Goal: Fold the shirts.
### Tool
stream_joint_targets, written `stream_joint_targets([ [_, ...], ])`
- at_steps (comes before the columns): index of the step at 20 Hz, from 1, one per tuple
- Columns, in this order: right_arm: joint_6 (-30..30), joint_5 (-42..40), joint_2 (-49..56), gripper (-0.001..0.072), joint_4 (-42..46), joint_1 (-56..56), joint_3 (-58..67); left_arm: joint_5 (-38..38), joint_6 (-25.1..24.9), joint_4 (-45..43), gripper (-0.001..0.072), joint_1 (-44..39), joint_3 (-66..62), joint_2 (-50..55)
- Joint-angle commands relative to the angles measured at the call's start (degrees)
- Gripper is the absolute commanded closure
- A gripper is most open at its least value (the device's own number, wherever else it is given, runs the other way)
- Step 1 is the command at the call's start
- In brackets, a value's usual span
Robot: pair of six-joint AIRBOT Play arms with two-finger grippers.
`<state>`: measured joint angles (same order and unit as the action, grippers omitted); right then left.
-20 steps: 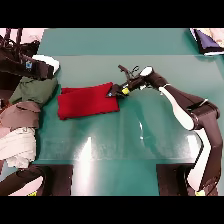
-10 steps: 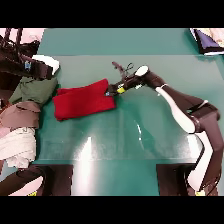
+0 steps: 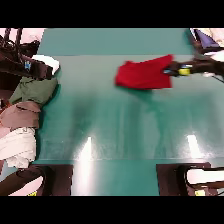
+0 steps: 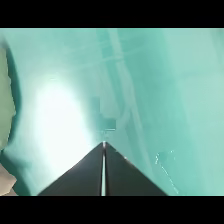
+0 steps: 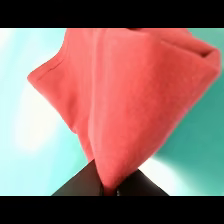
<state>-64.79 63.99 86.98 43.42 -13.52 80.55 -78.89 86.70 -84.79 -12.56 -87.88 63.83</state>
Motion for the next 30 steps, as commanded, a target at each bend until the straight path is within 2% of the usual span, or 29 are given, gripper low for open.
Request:
stream_joint_targets([
  [1,-3.91,-9.14,-9.90,0.0700,4.81,-16.33,-9.62,0.02,0.48,1.40,0.0678,-0.02,0.02,0.02],
  [7,-5.90,-16.98,-18.78,0.0699,4.83,-35.04,-21.75,0.02,1.44,2.73,0.0678,-0.02,0.02,0.02],
  [14,-10.23,-18.93,-25.49,0.0699,5.03,-44.41,-31.19,-0.17,1.40,2.73,0.0677,-0.02,0.02,0.02],
  [17,-14.58,-15.50,-27.56,0.0692,14.47,-45.27,-30.88,-0.15,1.38,2.73,0.0677,-0.02,0.02,0.02],
  [18,-14.56,-12.81,-27.91,0.0533,19.82,-45.46,-29.73,-0.15,1.36,2.71,0.0677,-0.02,0.02,0.04],
  [19,-14.69,-10.45,-27.91,0.0275,24.81,-45.88,-28.30,-0.20,1.33,2.71,0.0677,-0.02,0.02,0.02],
  [20,-15.50,-7.21,-27.89,0.0209,29.14,-46.58,-26.29,-0.33,0.83,2.69,0.0677,-0.02,0.02,0.02],
  [22,-19.06,-2.78,-27.91,0.0210,32.72,-49.24,-21.66,-0.66,-0.76,2.69,0.0677,-0.02,0.02,0.02],
  [24,-21.33,-0.22,-27.89,0.0211,31.19,-50.58,-17.27,-0.61,-0.74,2.69,0.0677,-0.02,0.02,0.02],
  [27,-21.29,1.86,-27.89,0.0211,19.98,-46.84,-13.53,0.04,-0.76,2.69,0.0677,-0.02,0.02,0.04],
  [29,-21.27,3.50,-27.89,0.0215,14.99,-39.87,-12.33,-0.42,-0.70,2.71,0.0677,-0.02,0.02,0.04],
  [30,-21.24,3.85,-28.11,0.0286,13.46,-35.30,-12.26,-1.46,-0.50,2.71,0.0677,-0.02,0.02,0.04],
])
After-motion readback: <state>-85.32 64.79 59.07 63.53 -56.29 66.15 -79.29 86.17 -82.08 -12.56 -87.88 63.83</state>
